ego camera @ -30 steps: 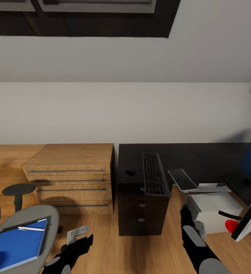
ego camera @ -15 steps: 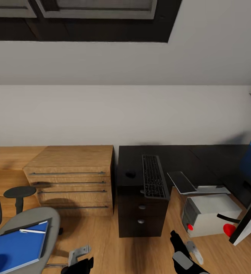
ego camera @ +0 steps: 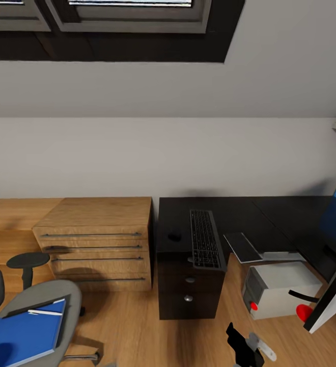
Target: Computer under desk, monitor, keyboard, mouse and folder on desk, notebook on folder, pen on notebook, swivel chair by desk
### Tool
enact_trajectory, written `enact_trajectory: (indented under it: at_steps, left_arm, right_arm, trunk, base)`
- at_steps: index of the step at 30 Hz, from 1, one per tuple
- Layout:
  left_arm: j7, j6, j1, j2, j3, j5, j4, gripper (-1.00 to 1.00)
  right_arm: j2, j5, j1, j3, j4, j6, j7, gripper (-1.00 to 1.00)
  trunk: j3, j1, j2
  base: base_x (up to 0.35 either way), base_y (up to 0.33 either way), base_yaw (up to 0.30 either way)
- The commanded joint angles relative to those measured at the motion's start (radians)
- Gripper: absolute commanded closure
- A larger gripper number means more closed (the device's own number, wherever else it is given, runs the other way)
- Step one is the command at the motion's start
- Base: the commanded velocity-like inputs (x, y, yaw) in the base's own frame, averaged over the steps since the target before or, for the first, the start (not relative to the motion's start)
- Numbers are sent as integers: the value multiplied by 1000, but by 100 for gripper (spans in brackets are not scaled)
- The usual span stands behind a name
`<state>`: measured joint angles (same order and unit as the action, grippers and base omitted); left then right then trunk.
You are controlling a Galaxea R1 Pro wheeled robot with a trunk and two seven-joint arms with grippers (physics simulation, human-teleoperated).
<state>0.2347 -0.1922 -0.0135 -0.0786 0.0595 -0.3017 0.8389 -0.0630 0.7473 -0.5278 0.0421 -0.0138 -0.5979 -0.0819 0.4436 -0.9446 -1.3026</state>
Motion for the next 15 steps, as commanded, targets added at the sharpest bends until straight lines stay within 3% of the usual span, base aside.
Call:
enact_trajectory:
  at_steps: [1,9,15]
  left_arm:
    - [8,7,0,1,4,-10,-15,-100]
    - [6,177,0,-1,4,-10,-138,-100]
    - [6,234,0,-3,5,-10,-158,-100]
  right_arm:
    - [1,-12,-1,4,-3,-4,-8,-100]
    - [4,-37,5,3,-6,-8,-10,-100]
    - [5,-41,6,3,-6,-7,-10,-100]
  trunk:
    - [-2,4,7]
    - [-27,35,63]
    - [-46,58,105]
  base:
    - [0,0,0]
    - [0,0,0]
    - [0,0,0]
